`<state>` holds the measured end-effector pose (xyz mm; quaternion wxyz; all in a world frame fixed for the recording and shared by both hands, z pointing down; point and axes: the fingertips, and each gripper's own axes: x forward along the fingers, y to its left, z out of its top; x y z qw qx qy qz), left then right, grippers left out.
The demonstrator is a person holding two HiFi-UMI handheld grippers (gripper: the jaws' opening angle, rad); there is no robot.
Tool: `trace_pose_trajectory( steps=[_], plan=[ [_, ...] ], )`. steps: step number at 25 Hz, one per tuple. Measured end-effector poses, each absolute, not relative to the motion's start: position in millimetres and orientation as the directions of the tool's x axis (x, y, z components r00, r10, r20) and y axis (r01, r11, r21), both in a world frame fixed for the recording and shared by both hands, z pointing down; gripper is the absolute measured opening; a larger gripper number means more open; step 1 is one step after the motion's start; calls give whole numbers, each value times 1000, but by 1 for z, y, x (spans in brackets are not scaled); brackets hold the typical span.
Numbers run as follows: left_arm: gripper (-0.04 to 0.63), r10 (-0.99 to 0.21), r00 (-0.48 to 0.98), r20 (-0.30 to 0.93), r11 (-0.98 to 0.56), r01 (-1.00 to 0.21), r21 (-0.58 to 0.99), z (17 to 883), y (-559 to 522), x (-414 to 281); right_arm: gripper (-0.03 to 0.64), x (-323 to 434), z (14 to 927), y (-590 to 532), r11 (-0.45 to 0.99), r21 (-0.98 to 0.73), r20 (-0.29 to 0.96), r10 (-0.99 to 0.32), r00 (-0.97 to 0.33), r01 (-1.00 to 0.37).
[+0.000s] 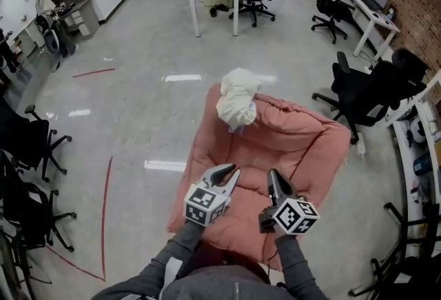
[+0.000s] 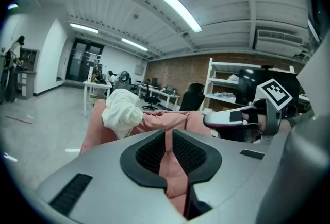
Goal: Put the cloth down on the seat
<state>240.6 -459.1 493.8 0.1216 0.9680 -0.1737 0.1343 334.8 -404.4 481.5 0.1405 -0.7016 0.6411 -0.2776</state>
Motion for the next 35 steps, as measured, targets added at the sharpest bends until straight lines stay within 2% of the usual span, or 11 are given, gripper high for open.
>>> trace_pose_trajectory(
  steps=[6,14,20,26,35],
  plan=[
    [11,-225,917,328,-945,-288,157,500,-415,224,12,314,487,-370,-166,-539,215,-975,55,-826],
    [8,-136,943,305,-957,-204,205,503,-367,212,12,292,495,-344,-194,-521,234,-969,80,-831],
    [8,-146,939,312,-934,-235,271,517,-349,199,11,270,518,-325,-219,-513,290,-954,72,-830],
    [8,-207,932,296,-922,-287,259,512,-367,193,11,270,515,-328,-203,-507,284,-957,60,-838],
    [8,-224,920,323,-909,-316,271,519,-372,189,11,259,518,-338,-171,-515,296,-955,13,-840]
  ],
)
